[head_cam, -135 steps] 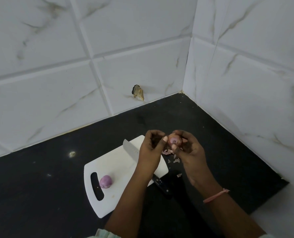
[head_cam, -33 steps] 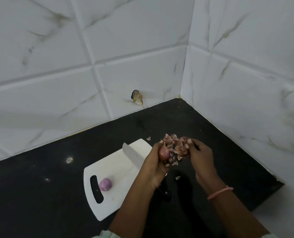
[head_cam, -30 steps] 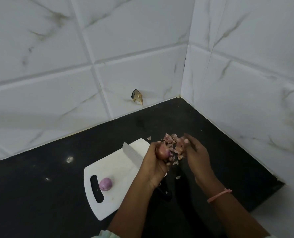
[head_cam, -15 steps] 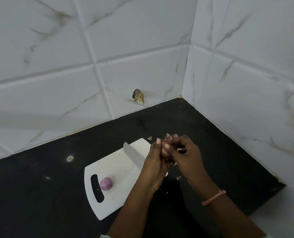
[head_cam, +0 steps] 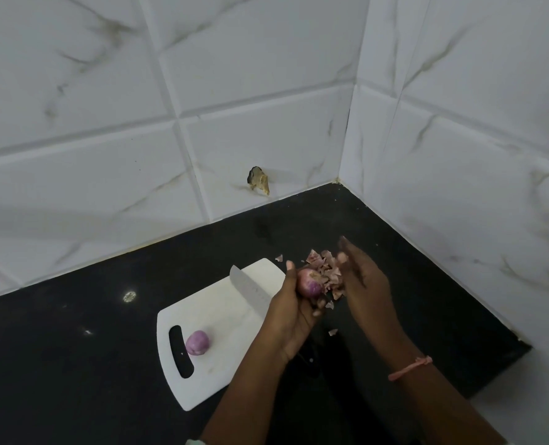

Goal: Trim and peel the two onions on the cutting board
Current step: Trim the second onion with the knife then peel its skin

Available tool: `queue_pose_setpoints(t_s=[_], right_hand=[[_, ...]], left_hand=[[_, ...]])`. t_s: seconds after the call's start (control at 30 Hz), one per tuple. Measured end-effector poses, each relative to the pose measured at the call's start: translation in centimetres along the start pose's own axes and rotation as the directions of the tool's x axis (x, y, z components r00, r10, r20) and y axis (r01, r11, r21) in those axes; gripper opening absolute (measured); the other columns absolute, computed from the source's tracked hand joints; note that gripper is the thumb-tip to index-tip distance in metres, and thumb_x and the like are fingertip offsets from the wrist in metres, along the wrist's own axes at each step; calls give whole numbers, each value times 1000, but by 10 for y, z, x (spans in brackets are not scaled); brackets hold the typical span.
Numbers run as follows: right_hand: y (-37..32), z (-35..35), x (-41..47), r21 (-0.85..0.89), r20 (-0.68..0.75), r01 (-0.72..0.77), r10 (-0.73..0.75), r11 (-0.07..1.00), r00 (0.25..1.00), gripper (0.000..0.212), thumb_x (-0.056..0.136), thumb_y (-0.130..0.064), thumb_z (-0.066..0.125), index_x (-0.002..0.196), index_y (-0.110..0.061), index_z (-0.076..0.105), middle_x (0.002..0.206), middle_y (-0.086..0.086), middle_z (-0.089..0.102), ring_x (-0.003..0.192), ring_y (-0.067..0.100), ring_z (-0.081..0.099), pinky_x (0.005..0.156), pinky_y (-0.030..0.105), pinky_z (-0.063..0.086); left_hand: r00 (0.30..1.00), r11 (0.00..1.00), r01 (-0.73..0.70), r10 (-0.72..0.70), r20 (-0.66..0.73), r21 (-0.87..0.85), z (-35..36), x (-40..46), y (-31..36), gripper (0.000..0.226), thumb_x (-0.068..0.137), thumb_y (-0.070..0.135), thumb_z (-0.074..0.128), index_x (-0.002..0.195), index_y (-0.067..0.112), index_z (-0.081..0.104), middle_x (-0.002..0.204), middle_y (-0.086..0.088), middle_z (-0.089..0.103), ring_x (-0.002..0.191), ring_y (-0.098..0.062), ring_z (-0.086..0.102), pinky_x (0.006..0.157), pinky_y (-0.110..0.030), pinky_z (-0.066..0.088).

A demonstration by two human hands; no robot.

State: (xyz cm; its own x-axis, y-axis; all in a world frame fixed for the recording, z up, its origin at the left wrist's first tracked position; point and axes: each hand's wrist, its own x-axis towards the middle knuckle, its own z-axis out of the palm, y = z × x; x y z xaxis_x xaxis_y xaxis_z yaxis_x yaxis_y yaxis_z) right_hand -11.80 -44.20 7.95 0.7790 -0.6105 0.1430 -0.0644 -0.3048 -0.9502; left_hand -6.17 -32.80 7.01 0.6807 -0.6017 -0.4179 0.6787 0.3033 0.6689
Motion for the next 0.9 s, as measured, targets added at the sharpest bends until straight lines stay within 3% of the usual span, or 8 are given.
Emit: queue_pose_setpoints(t_s=[0.13, 0.23, 0.3, 0.47, 0.53, 0.67, 0.77, 0.9], right_hand=[[2, 4, -7, -61, 112, 138, -131, 989, 985, 25, 84, -12, 75, 108, -19, 73, 108, -11, 67, 102, 3, 63, 85, 24, 55], [5, 11, -8, -15, 42, 88, -88, 996, 995, 19, 80, -3, 75, 92, -18, 74, 91, -10, 70, 90, 8, 67, 80, 29, 56], [3, 12, -7, -15, 11, 84, -84, 996, 996, 19, 81, 0, 73, 86, -18, 72, 86, -9, 70, 85, 7, 67, 75, 24, 54], [1, 18, -6, -331, 87, 311, -299, 891, 950, 19, 86, 5, 62, 94, -12, 64, 99, -3, 62, 93, 6, 56, 78, 11, 44], [4, 21, -6, -415, 118, 350, -331, 840, 936, 20, 87, 5, 59, 100, -10, 63, 106, 2, 60, 101, 5, 49, 85, 16, 43], [-1, 27, -11, -389, 98, 293, -277, 874, 956, 20, 88, 7, 56, 102, -6, 62, 106, 3, 58, 100, 7, 46, 85, 12, 38], [-14, 30, -18, -283, 115, 262, -238, 923, 964, 20, 90, 6, 57, 99, -10, 62, 97, -14, 53, 93, 0, 51, 81, 10, 41], [-17, 15, -5, -183, -53, 154, -166, 971, 985, 10, 89, -13, 66, 92, -22, 66, 91, -11, 64, 84, 3, 61, 73, 20, 52]], left_hand=[[1000, 1000, -18, 17, -11, -14, 2, -1, 4, 51, 103, 49, 41, 104, 9, 71, 75, -10, 68, 43, -9, 47, 44, -19, 35], [994, 998, -50, 53, -91, 43, 5, -2, 4, 47, 104, 44, 42, 100, 4, 66, 61, -6, 59, 44, -9, 45, 49, -21, 35], [986, 994, -74, 85, -142, 81, 5, -2, 1, 47, 105, 41, 40, 114, -2, 57, 58, -4, 56, 45, -10, 46, 48, -21, 39], [982, 985, -93, 115, -151, 147, 2, -5, 2, 50, 106, 37, 38, 128, -7, 47, 60, -4, 60, 50, -11, 48, 59, -27, 41], [983, 984, -77, 102, -155, 161, 2, -6, 4, 48, 106, 36, 38, 127, -6, 48, 57, -3, 59, 49, -11, 48, 59, -28, 41], [972, 976, -60, 104, -208, 210, 4, -4, 3, 37, 106, 38, 41, 125, 7, 52, 82, -6, 67, 63, -14, 61, 61, -28, 52], [956, 958, -59, 136, -262, 281, -1, 2, 3, 25, 105, 42, 44, 112, 18, 47, 100, -9, 67, 81, -19, 68, 74, -36, 59], [966, 993, -76, 95, -239, 88, -6, -1, 9, 34, 106, 40, 43, 110, 8, 51, 78, -8, 65, 46, -9, 54, 44, -21, 46]])
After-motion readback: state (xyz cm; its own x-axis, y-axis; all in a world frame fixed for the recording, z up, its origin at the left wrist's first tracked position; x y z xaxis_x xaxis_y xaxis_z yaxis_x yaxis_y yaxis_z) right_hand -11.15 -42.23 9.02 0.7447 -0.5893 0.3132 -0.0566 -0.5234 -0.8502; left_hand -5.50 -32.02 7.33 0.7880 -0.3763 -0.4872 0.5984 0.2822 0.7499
